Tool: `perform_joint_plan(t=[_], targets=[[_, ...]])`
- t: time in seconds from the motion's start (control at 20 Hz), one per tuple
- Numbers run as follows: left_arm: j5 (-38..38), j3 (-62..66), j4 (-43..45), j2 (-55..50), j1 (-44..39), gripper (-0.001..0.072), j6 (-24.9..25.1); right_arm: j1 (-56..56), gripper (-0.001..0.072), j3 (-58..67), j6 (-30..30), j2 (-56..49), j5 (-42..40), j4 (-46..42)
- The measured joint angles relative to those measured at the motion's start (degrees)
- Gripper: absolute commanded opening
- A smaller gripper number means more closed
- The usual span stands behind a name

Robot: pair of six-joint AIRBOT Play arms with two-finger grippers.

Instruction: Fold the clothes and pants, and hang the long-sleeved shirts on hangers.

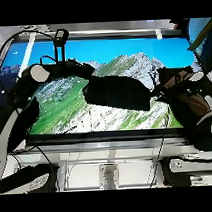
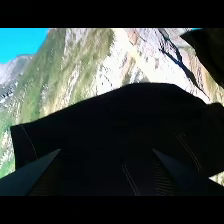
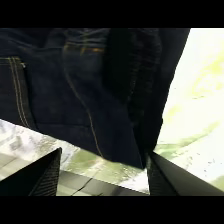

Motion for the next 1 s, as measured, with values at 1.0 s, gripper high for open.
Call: perform_joint_plan(t=[1.0], targets=[[-5.8,0.0,0.4,1.3,0.0,0.0637,0.0,-0.5,0.0569,0.2,-6.0,-11.9,-8.4,5.1]])
